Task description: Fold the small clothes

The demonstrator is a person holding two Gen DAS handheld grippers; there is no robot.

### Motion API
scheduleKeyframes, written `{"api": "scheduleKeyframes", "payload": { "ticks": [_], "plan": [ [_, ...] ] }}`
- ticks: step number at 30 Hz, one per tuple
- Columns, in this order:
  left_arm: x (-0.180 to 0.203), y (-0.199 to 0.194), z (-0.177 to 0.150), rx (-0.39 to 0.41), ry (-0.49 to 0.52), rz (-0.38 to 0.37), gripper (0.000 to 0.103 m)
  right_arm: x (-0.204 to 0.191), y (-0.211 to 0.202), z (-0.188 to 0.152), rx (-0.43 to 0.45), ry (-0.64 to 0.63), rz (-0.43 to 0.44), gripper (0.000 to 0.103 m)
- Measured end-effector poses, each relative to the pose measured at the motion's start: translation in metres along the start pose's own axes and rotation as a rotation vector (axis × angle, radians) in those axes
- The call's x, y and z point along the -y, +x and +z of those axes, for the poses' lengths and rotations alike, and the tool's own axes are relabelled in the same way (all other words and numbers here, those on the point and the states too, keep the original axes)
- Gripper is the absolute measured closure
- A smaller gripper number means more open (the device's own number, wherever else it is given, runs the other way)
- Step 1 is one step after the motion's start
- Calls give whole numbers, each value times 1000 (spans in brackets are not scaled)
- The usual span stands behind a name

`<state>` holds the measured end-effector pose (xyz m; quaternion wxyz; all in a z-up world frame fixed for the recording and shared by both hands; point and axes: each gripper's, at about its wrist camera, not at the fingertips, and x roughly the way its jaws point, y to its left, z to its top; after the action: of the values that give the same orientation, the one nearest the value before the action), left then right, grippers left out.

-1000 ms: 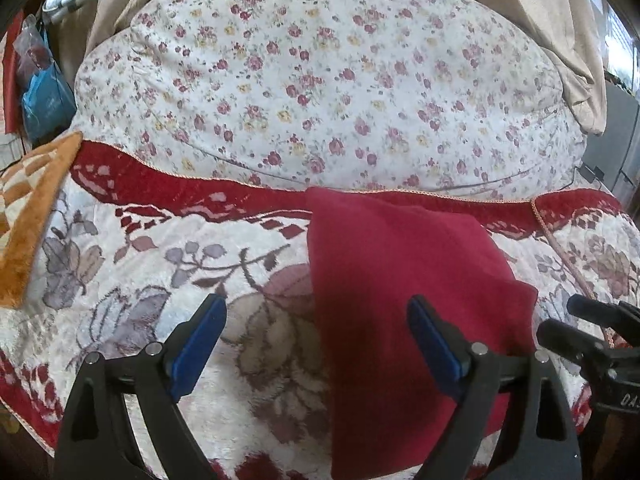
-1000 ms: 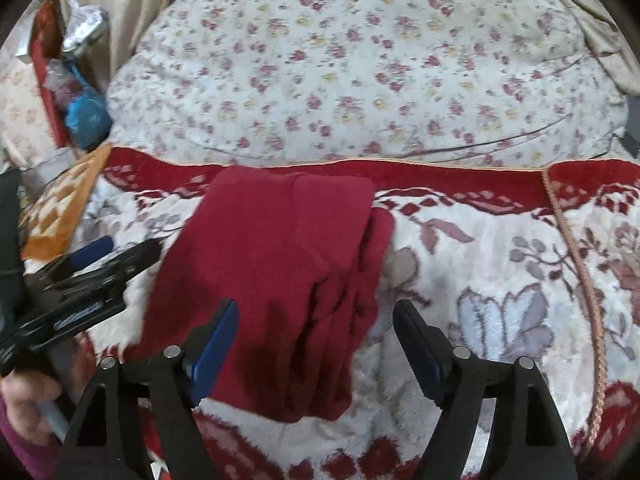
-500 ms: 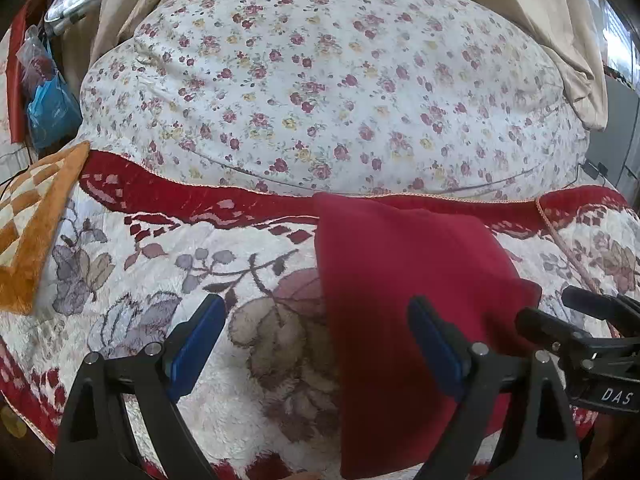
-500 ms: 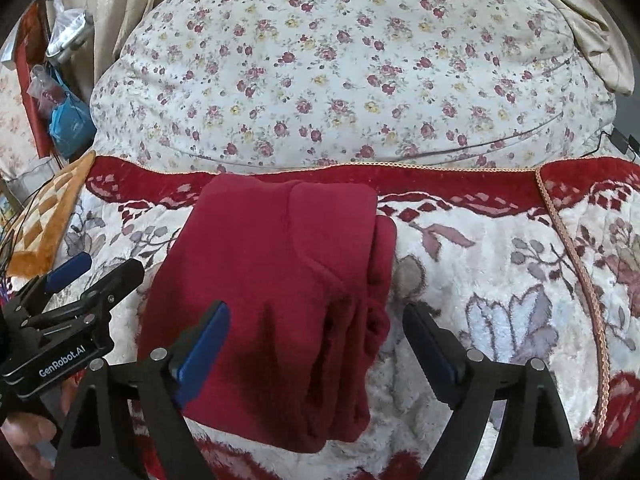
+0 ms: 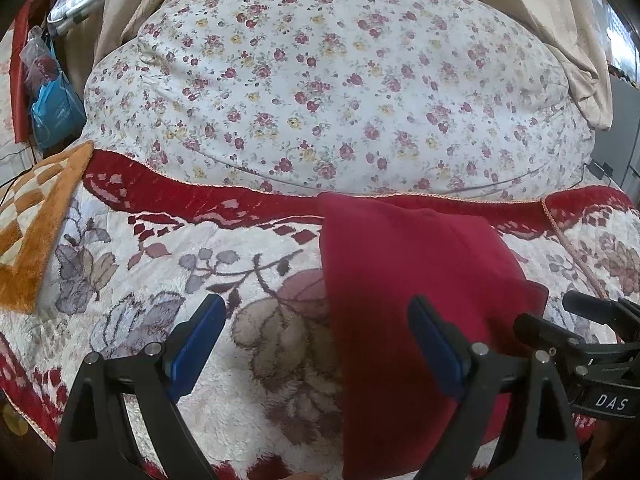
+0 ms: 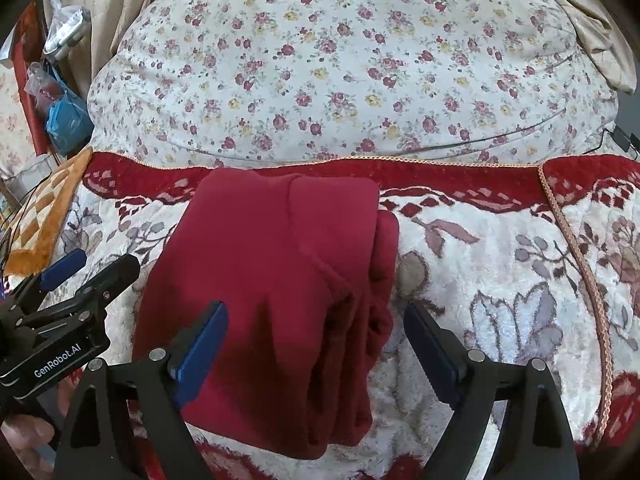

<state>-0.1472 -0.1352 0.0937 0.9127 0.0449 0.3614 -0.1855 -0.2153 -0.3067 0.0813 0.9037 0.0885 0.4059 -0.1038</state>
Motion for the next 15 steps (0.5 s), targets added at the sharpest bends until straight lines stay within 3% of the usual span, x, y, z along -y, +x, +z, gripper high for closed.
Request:
{"api": "scheduleKeyframes", "payload": {
  "ticks": [15],
  "plan": [
    [0,3,-1,-2,-5,4,12,0,7,-1,-15,-14,-12,11]
  ]
}}
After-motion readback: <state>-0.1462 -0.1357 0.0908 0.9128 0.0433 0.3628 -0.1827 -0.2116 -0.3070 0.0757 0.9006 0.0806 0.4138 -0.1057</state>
